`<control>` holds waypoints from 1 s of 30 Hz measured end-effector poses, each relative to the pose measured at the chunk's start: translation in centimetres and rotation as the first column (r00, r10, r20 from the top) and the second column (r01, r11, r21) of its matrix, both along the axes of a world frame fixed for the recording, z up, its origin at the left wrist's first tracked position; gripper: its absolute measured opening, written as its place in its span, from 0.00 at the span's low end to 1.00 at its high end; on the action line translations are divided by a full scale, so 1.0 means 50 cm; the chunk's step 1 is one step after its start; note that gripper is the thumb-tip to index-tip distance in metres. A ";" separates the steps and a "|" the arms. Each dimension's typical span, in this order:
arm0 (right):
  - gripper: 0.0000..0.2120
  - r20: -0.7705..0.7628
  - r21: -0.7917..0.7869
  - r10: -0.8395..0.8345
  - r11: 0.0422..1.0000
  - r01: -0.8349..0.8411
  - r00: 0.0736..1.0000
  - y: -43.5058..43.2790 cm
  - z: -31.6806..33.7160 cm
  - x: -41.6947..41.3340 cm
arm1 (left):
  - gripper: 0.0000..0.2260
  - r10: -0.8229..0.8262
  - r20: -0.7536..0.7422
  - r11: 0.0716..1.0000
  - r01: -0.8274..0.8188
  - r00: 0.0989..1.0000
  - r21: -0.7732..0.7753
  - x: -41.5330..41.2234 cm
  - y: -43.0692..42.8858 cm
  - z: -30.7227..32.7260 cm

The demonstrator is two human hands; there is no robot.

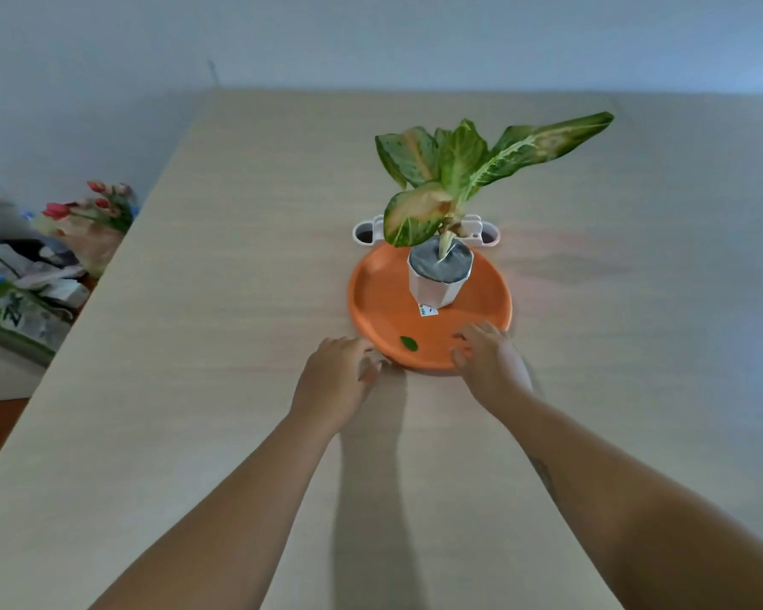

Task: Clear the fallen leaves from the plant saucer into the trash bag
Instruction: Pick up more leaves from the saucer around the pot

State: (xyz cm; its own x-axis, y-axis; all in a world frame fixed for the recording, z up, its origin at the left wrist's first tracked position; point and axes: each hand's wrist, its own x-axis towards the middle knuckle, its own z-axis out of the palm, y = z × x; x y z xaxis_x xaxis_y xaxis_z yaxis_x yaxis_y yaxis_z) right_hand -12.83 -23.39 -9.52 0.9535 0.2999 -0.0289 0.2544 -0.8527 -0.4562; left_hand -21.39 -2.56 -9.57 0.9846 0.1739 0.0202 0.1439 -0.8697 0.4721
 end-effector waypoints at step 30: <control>0.11 -0.117 0.098 0.180 0.981 -0.169 0.977 0.049 -0.067 0.109 | 0.03 0.339 -0.125 0.893 -0.360 0.933 -0.269 0.098 0.030 -0.003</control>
